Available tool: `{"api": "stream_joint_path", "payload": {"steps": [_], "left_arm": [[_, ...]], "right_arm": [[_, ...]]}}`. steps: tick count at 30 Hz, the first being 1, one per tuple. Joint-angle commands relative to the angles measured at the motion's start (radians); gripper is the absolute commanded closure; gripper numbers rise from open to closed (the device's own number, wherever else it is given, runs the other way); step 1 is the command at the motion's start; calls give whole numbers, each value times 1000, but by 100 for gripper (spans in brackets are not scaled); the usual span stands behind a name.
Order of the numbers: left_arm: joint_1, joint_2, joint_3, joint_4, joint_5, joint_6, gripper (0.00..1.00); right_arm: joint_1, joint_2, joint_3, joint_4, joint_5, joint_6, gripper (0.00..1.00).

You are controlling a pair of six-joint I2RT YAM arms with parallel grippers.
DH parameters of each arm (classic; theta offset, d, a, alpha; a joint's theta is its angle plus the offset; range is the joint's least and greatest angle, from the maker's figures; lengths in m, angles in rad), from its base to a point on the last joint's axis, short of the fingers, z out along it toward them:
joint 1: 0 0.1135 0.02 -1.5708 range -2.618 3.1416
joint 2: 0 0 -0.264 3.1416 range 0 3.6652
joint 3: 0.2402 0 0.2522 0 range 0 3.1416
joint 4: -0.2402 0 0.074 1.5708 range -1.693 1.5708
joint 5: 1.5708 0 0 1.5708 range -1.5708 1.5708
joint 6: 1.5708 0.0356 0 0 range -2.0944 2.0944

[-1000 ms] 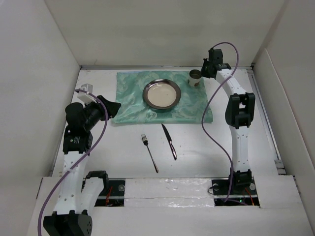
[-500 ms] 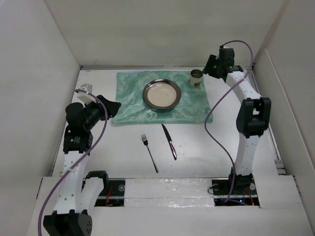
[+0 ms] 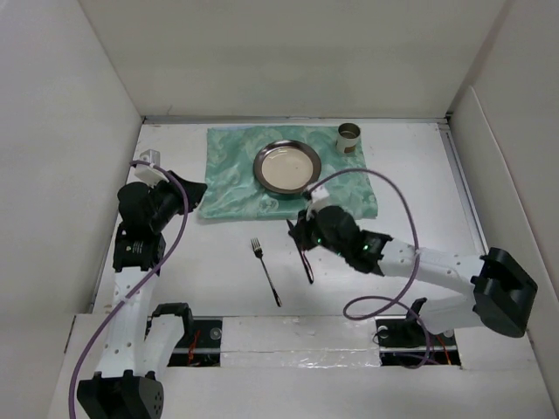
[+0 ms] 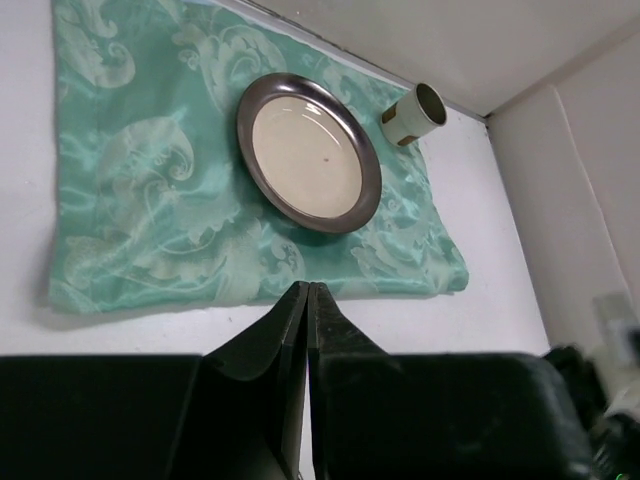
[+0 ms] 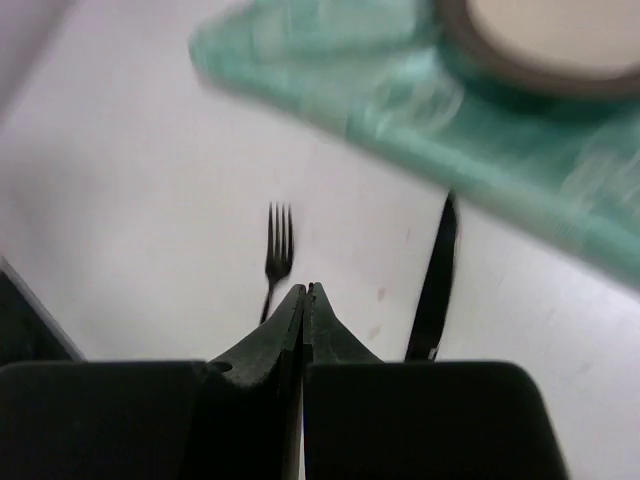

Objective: Set the dinner table for one person

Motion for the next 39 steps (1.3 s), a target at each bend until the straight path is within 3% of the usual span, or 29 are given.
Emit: {"api": "stream_joint_path", "payload": {"steps": [1,4,7,10,12,14,23,25,26,28,33,39], "left_arm": [[2,6,-3,36,36,12,100],[2,0,-3,44,42,7,100],[2,-3,3,31,30,10,100],[2,-3,-4,34,28,10,91],[2,8,-3,40,40,10,84],[2,-4,-9,51,53,7,77],[2,-6,-6,42,51,10,74],[2,-11,-7,45,51,10,74],[2,-11,-6,45,50,10,74],[2,-3,-3,45,54,9,74],[2,-3,3,53,51,6,74],[2,-11,3,60,51,1,74]], "right_arm": [[202,-21,-9,-70,260,-10,100],[295,19,-22,-98,366,32,100],[324,125,-1,-111,348,72,100],[385,241,63,-107,373,53,100],[408,307,149,-156,406,60,80],[420,394,189,-163,435,51,67],[402,579,316,-232,432,66,63],[402,603,320,-219,427,66,65],[393,617,323,-216,412,66,82],[393,640,332,-216,394,77,99],[367,509,410,-247,430,28,100],[244,516,595,-256,358,-19,100]]}}
